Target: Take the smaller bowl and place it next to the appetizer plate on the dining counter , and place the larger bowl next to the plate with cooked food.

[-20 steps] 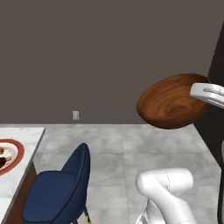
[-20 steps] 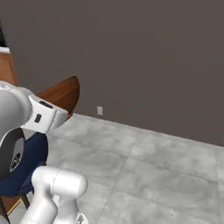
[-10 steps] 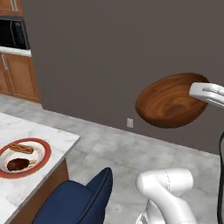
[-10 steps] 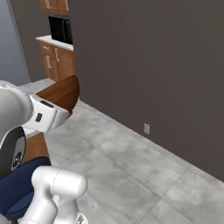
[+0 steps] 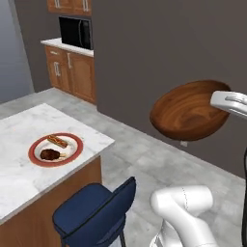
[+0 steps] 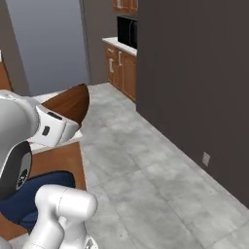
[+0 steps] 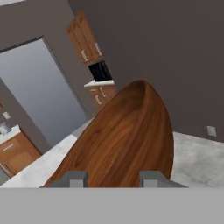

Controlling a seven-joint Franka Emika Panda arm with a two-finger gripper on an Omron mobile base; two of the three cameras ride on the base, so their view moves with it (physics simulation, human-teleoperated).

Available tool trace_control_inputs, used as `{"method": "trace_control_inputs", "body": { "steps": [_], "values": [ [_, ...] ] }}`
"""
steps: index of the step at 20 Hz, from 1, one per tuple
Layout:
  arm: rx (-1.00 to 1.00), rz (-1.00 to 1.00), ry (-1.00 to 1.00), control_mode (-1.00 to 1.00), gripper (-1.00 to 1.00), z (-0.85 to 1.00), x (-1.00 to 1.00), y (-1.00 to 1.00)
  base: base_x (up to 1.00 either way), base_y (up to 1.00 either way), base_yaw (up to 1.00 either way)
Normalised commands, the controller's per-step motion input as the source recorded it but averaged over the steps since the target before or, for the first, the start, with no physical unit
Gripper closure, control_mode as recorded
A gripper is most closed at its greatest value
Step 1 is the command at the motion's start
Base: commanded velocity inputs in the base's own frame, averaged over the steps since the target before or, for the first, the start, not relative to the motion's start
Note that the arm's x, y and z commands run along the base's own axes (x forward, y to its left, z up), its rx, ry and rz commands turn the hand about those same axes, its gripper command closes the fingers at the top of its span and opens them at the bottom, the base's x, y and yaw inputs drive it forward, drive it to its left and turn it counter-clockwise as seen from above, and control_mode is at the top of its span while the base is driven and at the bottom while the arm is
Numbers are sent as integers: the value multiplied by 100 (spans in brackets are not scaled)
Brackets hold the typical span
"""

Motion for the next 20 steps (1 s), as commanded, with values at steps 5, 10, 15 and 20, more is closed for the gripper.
{"method": "trace_control_inputs", "body": {
  "steps": [5,10,15,20],
  "values": [
    [0,0,0,100,100,0,0,0,-5,32,56],
    [0,0,0,100,100,0,0,0,53,-5,60],
    [0,0,0,100,100,0,0,0,91,-33,60],
    [0,0,0,100,100,0,0,0,96,-24,55]
  ]
}}
